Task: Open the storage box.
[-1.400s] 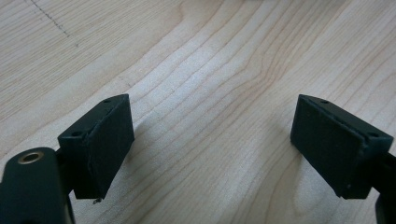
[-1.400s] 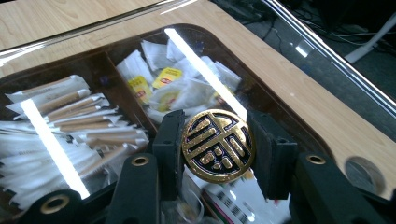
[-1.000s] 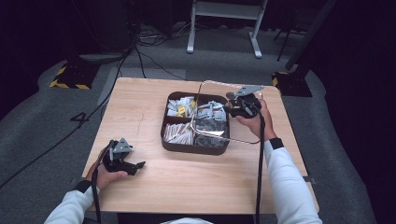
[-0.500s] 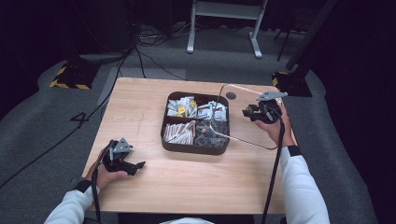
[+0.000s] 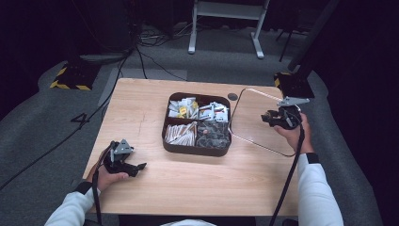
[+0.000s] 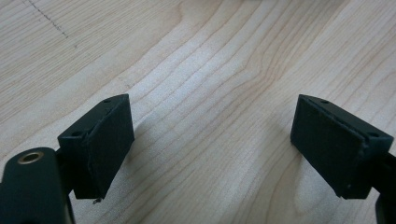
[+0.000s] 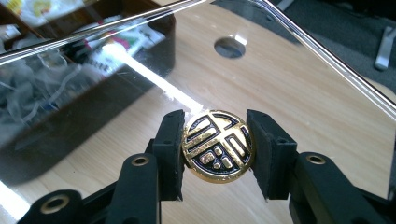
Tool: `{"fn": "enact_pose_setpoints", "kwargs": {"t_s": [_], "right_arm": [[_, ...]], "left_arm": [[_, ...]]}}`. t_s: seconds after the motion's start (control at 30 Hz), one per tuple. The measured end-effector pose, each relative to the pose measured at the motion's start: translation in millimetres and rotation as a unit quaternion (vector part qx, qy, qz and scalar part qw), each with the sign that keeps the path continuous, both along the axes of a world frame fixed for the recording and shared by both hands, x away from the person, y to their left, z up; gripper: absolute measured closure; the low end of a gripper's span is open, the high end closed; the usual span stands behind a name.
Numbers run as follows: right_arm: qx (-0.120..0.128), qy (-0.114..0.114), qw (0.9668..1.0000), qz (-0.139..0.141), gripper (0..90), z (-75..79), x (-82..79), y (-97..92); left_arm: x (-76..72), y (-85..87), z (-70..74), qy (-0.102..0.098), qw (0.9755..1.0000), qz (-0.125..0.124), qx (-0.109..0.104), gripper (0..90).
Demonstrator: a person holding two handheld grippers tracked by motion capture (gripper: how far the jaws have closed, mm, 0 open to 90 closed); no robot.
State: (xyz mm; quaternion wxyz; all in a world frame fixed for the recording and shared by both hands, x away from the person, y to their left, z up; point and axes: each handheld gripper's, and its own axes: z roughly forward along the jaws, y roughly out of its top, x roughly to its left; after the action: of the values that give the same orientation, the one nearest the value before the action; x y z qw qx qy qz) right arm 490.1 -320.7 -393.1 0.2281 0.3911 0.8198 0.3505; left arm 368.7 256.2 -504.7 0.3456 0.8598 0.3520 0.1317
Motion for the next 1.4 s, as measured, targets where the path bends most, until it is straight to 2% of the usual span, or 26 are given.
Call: {"fn": "enact_pose_setpoints", "kwargs": {"t_s": [0.23,0.43,0.87,1.03,1.23,1.4], "right_arm": [[-0.001,0.014,0.9998,-0.016,59.3,-13.0,-2.0,-15.8],[-0.004,0.024,0.9994,-0.024,59.3,-25.9,0.5,-21.7],[-0.017,0.055,0.9978,-0.034,59.3,-58.3,13.1,-21.5],[-0.021,0.063,0.9974,-0.026,59.2,-69.4,16.2,-17.1],[-0.035,0.069,0.9968,-0.020,59.2,-77.8,18.6,-11.6],[-0.037,0.072,0.9965,-0.021,59.2,-83.7,19.6,-10.9]], "left_arm": [[0.0,0.0,0.0,0.000,1.0000,0.000,0.000,13.7],[0.0,0.0,0.0,0.000,1.0000,0.000,0.000,13.7],[0.0,0.0,0.0,0.000,1.0000,0.000,0.000,13.7],[0.0,0.0,0.0,0.000,1.0000,0.000,0.000,13.7],[0.0,0.0,0.0,0.000,1.0000,0.000,0.000,13.7],[0.0,0.0,0.0,0.000,1.0000,0.000,0.000,13.7]]}}
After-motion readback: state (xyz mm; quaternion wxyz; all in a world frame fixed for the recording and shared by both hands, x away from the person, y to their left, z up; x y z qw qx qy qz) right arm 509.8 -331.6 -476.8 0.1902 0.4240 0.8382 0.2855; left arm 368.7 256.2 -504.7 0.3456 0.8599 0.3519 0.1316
